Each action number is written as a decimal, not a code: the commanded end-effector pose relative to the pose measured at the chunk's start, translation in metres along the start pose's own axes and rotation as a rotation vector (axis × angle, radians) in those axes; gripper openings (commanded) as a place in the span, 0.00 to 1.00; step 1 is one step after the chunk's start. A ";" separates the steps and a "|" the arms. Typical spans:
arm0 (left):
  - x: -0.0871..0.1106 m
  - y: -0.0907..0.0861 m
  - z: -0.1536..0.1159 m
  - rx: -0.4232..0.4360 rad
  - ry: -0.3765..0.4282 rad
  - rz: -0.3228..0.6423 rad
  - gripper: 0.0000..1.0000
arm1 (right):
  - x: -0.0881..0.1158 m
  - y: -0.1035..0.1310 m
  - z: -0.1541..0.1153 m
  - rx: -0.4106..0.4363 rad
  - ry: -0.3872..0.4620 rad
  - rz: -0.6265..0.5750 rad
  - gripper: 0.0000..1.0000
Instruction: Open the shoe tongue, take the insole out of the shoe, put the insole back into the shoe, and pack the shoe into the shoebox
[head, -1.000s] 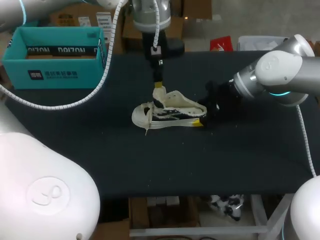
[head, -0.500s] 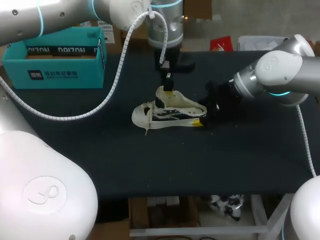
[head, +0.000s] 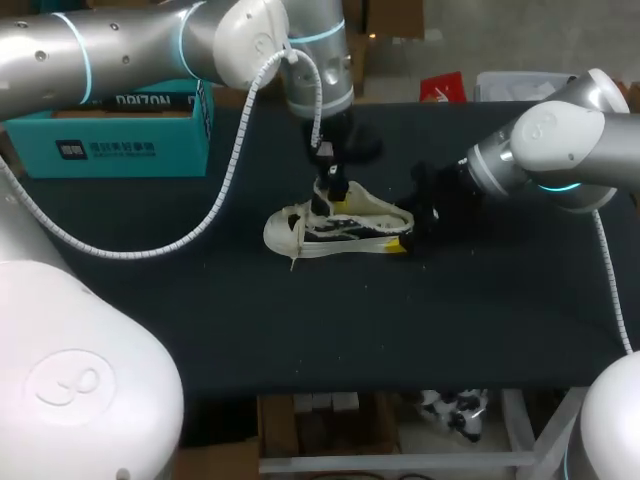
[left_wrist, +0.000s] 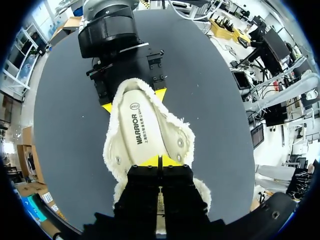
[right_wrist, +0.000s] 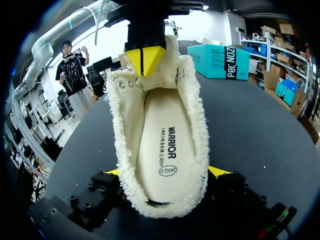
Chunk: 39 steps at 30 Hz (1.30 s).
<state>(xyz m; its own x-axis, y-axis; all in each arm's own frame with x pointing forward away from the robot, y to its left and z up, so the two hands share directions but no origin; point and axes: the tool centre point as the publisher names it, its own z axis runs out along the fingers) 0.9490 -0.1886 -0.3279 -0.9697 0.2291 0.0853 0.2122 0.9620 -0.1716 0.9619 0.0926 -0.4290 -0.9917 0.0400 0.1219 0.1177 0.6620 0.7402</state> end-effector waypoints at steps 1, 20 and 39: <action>-0.006 -0.007 0.016 -0.020 0.013 -0.010 0.00 | 0.000 -0.005 0.004 -0.002 0.003 -0.001 0.00; 0.009 -0.004 0.054 -0.100 0.068 -0.018 0.00 | 0.000 -0.005 0.004 -0.002 0.003 -0.001 0.00; 0.020 -0.007 0.080 -0.145 0.032 -0.076 0.00 | 0.000 -0.005 0.004 -0.002 0.003 -0.001 0.00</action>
<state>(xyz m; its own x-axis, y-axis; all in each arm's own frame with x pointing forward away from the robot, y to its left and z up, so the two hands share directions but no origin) 0.9323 -0.2016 -0.3949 -0.9774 0.1572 0.1412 0.1569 0.9875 -0.0134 0.9612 0.0921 -0.4294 -0.9919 0.0382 0.1212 0.1160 0.6622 0.7403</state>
